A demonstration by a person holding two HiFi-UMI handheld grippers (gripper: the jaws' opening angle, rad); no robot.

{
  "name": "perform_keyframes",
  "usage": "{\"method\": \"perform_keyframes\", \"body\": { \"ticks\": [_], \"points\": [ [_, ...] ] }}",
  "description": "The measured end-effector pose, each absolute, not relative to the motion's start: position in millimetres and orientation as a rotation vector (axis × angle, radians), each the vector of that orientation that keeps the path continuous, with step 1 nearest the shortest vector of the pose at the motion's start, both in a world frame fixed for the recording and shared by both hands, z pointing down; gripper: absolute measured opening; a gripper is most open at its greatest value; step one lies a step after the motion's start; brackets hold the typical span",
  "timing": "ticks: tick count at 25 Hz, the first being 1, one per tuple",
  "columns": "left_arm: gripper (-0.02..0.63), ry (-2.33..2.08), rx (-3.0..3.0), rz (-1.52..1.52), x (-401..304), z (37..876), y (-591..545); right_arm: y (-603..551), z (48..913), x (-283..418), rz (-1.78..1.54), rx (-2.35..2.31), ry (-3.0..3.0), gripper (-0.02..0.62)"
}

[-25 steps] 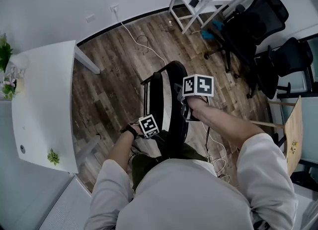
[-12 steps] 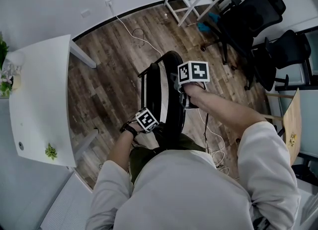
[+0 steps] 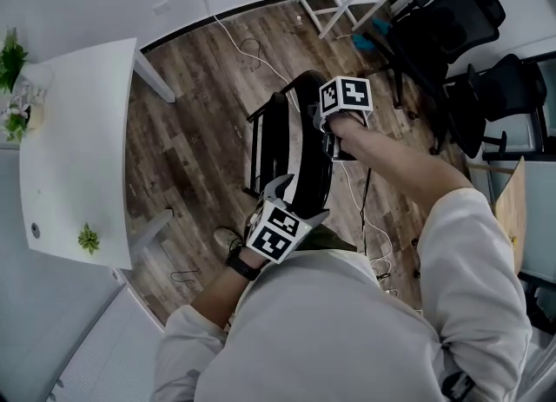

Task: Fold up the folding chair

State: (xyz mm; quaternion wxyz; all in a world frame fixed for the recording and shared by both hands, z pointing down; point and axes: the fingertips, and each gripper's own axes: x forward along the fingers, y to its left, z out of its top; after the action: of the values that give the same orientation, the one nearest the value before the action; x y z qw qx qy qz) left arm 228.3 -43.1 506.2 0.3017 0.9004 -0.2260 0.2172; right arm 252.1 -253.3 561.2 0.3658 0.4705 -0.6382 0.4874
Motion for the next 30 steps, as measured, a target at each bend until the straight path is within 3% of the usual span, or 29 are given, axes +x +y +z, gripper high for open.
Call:
{"method": "perform_keyframes", "body": {
  "ticks": [10,20,30],
  "points": [
    [0.448,-0.952,2.493,1.277,277.1,560.5,-63.1,-253.2,562.3,245.3,1.201,1.257,-1.616,0.081],
    [0.308,-1.145,2.28,1.283,184.8,550.8,-77.7,-259.1,553.3,164.0,1.116,1.225,-1.616,0.085],
    [0.268,-1.214,2.222,1.203,76.2,541.8,-70.5,-249.0,545.7,55.3,1.094,1.201,-1.634,0.089]
  ]
}}
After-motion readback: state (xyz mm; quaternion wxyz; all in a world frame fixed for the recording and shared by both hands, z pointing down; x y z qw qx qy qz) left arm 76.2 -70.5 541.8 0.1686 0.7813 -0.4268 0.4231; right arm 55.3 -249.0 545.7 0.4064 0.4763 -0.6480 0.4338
